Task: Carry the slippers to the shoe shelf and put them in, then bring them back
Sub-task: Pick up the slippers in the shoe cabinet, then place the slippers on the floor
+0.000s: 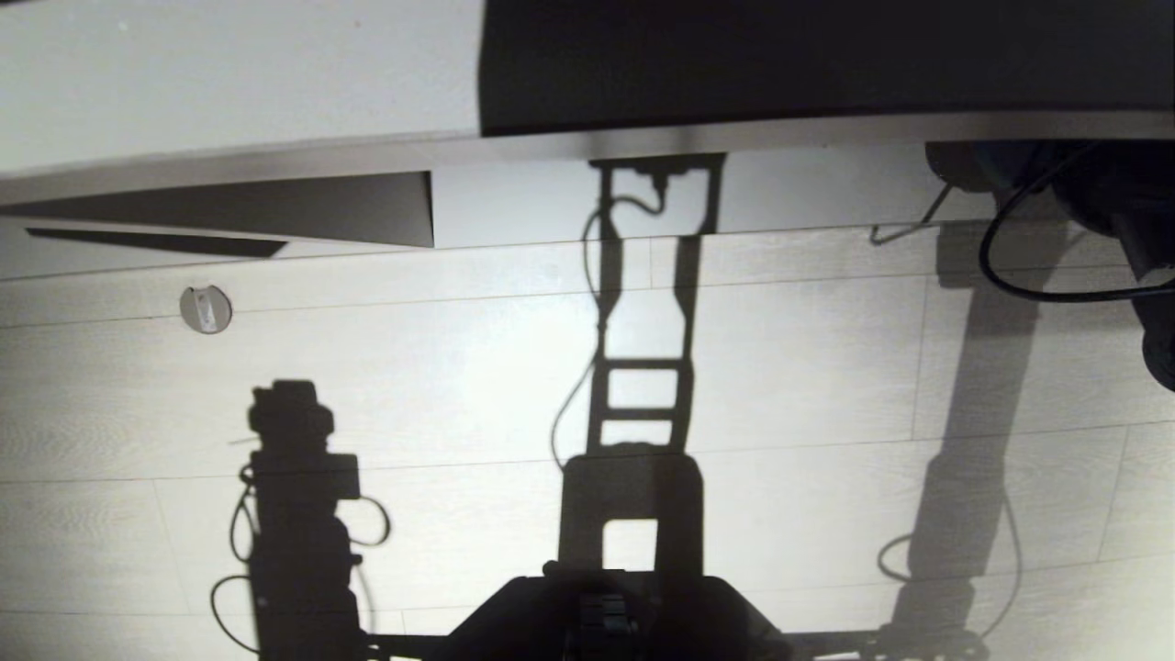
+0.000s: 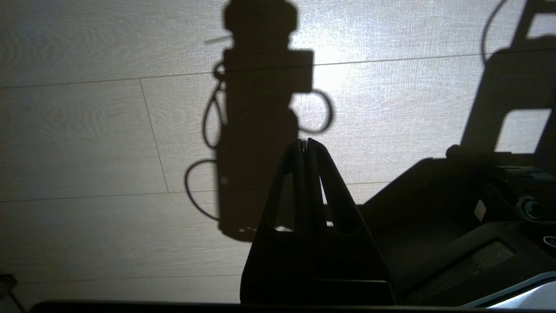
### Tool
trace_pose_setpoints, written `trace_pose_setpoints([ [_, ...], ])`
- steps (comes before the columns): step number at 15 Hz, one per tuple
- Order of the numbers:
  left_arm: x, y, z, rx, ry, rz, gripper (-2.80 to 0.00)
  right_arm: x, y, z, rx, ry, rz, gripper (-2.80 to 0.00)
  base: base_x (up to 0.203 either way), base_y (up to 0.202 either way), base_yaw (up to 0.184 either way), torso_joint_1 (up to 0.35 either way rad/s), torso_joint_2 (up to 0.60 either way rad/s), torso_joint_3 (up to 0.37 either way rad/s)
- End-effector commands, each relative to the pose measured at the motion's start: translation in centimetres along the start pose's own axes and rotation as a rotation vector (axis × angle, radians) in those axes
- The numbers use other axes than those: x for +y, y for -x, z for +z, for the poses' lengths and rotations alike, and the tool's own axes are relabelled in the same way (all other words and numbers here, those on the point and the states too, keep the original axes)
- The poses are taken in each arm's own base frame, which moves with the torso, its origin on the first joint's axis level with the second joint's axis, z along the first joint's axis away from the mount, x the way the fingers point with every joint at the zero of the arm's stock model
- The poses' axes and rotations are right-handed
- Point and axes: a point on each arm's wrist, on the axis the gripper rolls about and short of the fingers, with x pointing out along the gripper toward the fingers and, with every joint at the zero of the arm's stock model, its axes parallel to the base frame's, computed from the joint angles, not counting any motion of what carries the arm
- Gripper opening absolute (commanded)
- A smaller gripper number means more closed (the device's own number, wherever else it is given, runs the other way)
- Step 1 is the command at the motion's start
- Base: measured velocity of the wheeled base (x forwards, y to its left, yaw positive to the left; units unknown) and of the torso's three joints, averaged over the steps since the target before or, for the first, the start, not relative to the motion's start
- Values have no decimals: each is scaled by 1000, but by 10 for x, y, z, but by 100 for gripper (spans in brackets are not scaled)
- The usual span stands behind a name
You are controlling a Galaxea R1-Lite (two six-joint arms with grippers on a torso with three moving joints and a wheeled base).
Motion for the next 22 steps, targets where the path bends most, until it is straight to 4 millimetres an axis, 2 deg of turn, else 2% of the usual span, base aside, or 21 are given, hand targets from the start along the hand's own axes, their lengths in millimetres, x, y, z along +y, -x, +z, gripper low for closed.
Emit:
trace_pose_setpoints([
  [1, 0, 0, 0, 0, 0, 0, -280, 3, 24, 0, 59, -3, 10, -280, 0, 0, 0, 0, 0, 0],
  [4, 0, 0, 0, 0, 0, 0, -280, 6, 54, -8, 159, -1, 24, -280, 0, 0, 0, 0, 0, 0],
  [8, 0, 0, 0, 0, 0, 0, -280, 17, 87, 3, 204, -15, 67, -280, 0, 0, 0, 0, 0, 0],
  [12, 0, 0, 0, 0, 0, 0, -280, 21, 106, 17, 202, -28, 90, -280, 0, 0, 0, 0, 0, 0],
  [16, 0, 0, 0, 0, 0, 0, -280, 21, 152, 55, 191, -55, 123, -280, 0, 0, 0, 0, 0, 0],
  [18, 0, 0, 0, 0, 0, 0, -280, 20, 169, 55, 244, -54, 135, -280, 0, 0, 0, 0, 0, 0],
  [20, 0, 0, 0, 0, 0, 0, -280, 13, 198, 70, 244, -53, 138, -280, 0, 0, 0, 0, 0, 0],
  [22, 0, 0, 0, 0, 0, 0, -280, 8, 224, 70, 295, -43, 139, -280, 0, 0, 0, 0, 0, 0],
])
